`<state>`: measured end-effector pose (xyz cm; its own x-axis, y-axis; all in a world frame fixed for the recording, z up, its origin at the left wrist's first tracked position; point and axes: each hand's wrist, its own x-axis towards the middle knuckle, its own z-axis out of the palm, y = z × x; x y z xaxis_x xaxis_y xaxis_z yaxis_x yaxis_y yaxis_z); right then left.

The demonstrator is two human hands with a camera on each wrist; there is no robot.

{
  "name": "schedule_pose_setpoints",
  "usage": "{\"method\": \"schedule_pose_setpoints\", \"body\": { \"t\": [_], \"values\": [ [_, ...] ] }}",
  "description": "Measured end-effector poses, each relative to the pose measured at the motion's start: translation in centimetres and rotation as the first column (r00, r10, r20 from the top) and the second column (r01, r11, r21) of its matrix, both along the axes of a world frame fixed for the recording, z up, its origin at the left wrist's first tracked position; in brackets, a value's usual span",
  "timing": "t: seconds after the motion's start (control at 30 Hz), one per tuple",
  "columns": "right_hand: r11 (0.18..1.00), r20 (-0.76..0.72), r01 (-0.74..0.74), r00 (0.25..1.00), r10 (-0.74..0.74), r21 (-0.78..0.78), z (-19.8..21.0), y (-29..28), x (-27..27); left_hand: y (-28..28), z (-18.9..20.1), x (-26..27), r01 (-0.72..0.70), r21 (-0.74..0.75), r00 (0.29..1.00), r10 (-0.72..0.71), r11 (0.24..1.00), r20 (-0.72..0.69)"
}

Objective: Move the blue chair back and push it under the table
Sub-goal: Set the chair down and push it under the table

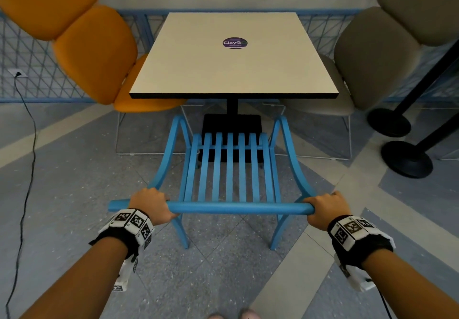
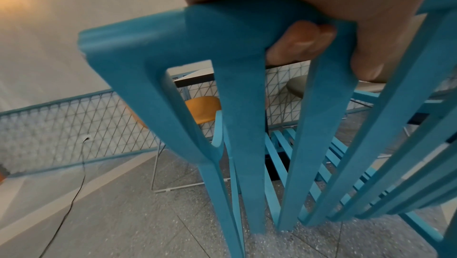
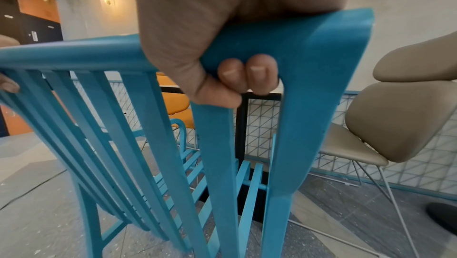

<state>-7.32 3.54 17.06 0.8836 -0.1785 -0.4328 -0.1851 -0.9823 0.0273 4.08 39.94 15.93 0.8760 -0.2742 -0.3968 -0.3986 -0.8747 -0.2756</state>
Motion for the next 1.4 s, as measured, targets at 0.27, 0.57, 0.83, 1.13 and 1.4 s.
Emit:
{"method": "schedule_pose_setpoints", "body": {
  "t": [0.27,0.57,0.83,1.13,1.4],
  "values": [
    [1.000,-0.012,0.008,1.000,-0.008,0.011,0.1,-0.5,1.5,-0.6,-0.2,1.4,-0.024,-0.014,1.000,0.024,1.000,0.011],
    [1.000,-0.002,-0.001,1.000,0.001,0.017,0.0,-0.9,1.9,-1.1,0.0,1.4,-0.065,-0.029,0.998,0.065,0.997,0.013],
    [0.999,0.007,0.003,1.000,-0.003,0.032,-0.3,-0.9,1.8,-1.0,0.0,1.4,-0.055,-0.048,0.998,0.055,0.997,0.005],
    [1.000,0.005,0.008,1.000,-0.008,0.023,-0.2,-0.6,1.3,-0.7,-0.4,1.4,-0.029,-0.044,0.999,0.031,0.999,0.044],
    [1.000,-0.017,-0.011,1.000,0.011,0.005,-0.1,-0.9,1.8,-1.0,-0.5,1.6,-0.025,-0.037,0.999,0.027,0.999,0.037]
  ]
}}
